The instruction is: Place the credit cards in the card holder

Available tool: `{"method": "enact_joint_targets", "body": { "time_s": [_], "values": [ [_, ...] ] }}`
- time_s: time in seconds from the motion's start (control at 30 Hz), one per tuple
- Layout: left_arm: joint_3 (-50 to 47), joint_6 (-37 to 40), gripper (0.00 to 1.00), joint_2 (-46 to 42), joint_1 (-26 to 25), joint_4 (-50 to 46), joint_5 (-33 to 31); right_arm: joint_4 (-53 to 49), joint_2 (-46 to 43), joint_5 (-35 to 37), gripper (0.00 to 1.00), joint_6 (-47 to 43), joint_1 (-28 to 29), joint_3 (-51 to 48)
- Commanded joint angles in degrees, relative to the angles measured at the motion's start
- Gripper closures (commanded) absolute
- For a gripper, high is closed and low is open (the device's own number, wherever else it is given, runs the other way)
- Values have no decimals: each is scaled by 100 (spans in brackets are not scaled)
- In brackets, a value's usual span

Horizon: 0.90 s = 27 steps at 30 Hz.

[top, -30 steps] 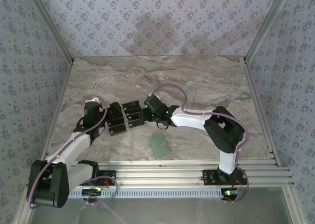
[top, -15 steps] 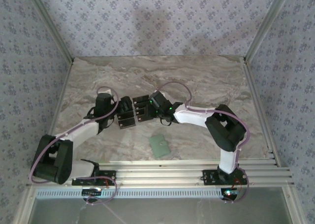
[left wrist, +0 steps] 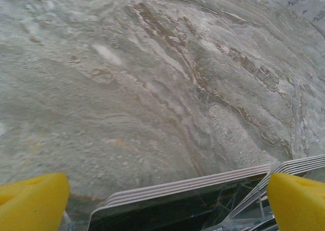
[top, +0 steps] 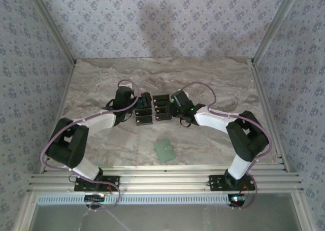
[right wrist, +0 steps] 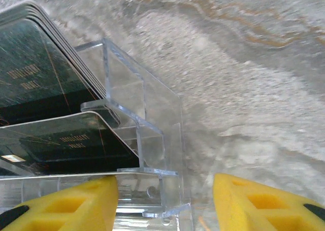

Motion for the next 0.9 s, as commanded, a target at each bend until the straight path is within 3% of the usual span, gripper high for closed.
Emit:
{"method": "enact_joint_targets", "body": {
  "time_s": [0.0,0.47,0.87],
  "values": [
    [434,-31,0,276,-200,155,-44,-77,-243,154,46,-44,-133,-150],
    [1878,5,0,1497,-931,-119,-30,-82,-888,210,46,-46,-950,-917],
    [3265,91,0,2338,-1237,-668,196,-206,-1531,-15,45,-128,-1717,-1430]
  ]
}}
